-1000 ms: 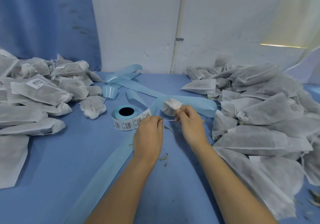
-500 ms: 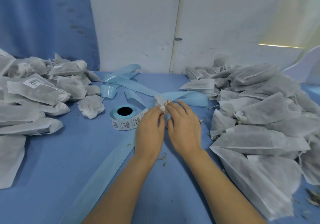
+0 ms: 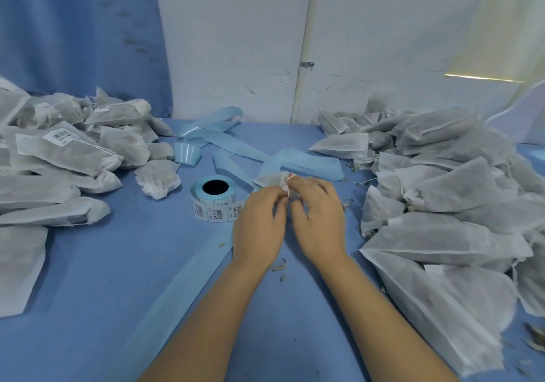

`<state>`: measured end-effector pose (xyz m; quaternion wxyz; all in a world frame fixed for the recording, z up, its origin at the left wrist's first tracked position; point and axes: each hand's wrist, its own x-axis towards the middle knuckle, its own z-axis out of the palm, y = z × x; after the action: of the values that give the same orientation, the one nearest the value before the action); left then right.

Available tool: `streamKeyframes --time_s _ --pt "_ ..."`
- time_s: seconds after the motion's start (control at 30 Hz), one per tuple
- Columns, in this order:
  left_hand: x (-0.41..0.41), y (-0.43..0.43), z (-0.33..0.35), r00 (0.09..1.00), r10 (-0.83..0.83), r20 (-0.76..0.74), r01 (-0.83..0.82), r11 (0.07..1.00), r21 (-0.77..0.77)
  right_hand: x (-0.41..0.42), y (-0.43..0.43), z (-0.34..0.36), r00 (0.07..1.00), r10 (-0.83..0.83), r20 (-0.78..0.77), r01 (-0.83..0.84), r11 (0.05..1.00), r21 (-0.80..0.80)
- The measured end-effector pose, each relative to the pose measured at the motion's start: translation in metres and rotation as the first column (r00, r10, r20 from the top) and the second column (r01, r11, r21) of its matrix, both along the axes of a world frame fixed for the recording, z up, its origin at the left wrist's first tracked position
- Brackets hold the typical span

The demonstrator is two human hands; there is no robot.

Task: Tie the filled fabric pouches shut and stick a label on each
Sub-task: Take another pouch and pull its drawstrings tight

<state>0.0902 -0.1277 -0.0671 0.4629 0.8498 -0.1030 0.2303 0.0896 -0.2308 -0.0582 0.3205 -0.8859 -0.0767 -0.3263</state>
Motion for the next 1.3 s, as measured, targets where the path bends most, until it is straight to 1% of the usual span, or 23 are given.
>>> streamKeyframes --time_s 0.03,0.07,0.1,0.13,0.17,0.2,0.27,0.37,0.43,0.53,0.6,0.67,0.7,0.77,0.8,0.83,0.9,1.03,1.13,1.3 --pt "0.0 0.001 0.0 0.998 -0.036 -0.06 0.031 0.996 -0.085 0.0 0.0 0.0 0.997 0.042 -0.07 -0.034 0.993 0.116" --pt "0.0 0.001 0.0 0.99 -0.077 -0.115 0.056 0.983 -0.173 0.0 0.0 0.001 0.982 0.118 -0.145 -0.075 0.958 0.276" --pt "0.001 0.002 0.001 0.983 -0.104 -0.154 0.064 0.968 -0.245 0.001 0.001 0.003 0.955 0.223 -0.196 -0.112 0.883 0.456" --pt "0.002 0.002 0.001 0.978 -0.115 -0.176 0.058 0.952 -0.301 0.001 0.002 0.005 0.924 0.321 -0.211 -0.129 0.777 0.616" --pt "0.002 0.003 0.001 0.975 -0.118 -0.188 0.046 0.936 -0.349 0.002 0.001 0.005 0.901 0.382 -0.206 -0.125 0.682 0.72" --pt "0.002 0.003 0.002 0.975 -0.116 -0.191 0.033 0.921 -0.389 0.002 -0.001 0.005 0.885 0.422 -0.196 -0.126 0.623 0.772" --pt "0.002 0.003 0.003 0.977 -0.098 -0.187 0.005 0.897 -0.442 0.002 -0.003 0.006 0.863 0.474 -0.177 -0.149 0.573 0.806" --pt "0.004 0.003 0.003 0.98 -0.06 -0.188 -0.041 0.871 -0.49 0.002 -0.005 0.006 0.836 0.527 -0.153 -0.193 0.543 0.817" --pt "0.004 0.004 0.001 0.982 -0.053 -0.181 -0.046 0.864 -0.501 0.003 -0.005 0.006 0.807 0.565 -0.17 -0.209 0.544 0.813" --pt "0.004 0.005 0.0 0.988 -0.042 -0.149 -0.034 0.88 -0.473 0.003 -0.005 0.004 0.77 0.607 -0.198 -0.237 0.56 0.793" --pt "0.005 0.005 -0.001 0.992 -0.004 -0.127 -0.05 0.908 -0.417 0.003 -0.005 0.006 0.754 0.615 -0.232 -0.246 0.592 0.767" --pt "0.007 0.006 -0.002 0.993 0.048 -0.107 -0.082 0.936 -0.342 0.002 -0.003 0.009 0.758 0.587 -0.286 -0.229 0.649 0.725" --pt "0.007 0.006 -0.002 0.993 0.073 -0.097 -0.1 0.945 -0.311 0.003 -0.003 0.01 0.773 0.55 -0.317 -0.218 0.699 0.681" --pt "0.008 0.006 -0.003 0.991 0.106 -0.086 -0.127 0.948 -0.294 0.005 -0.002 0.008 0.805 0.445 -0.393 -0.204 0.829 0.52" --pt "0.008 0.006 -0.003 0.989 0.114 -0.091 -0.137 0.94 -0.312 0.006 0.0 0.007 0.803 0.414 -0.429 -0.217 0.873 0.438" --pt "0.008 0.007 -0.003 0.987 0.119 -0.104 -0.148 0.928 -0.343 0.007 0.003 0.006 0.795 0.409 -0.449 -0.245 0.892 0.379" --pt "0.008 0.008 -0.001 0.985 0.105 -0.139 -0.154 0.895 -0.419 0.005 0.009 0.008 0.787 0.428 -0.445 -0.299 0.895 0.332" --pt "0.005 0.008 0.003 0.988 0.004 -0.151 -0.088 0.826 -0.556 0.003 0.014 0.017 0.813 0.38 -0.441 -0.264 0.916 0.303" --pt "0.007 0.008 0.007 0.986 -0.055 -0.157 -0.063 0.748 -0.66 0.002 0.009 0.021 0.811 0.399 -0.428 -0.279 0.907 0.316" --pt "0.007 0.005 0.008 0.986 -0.076 -0.145 -0.054 0.688 -0.723 -0.002 0.011 0.028 0.816 0.417 -0.401 -0.302 0.898 0.319"
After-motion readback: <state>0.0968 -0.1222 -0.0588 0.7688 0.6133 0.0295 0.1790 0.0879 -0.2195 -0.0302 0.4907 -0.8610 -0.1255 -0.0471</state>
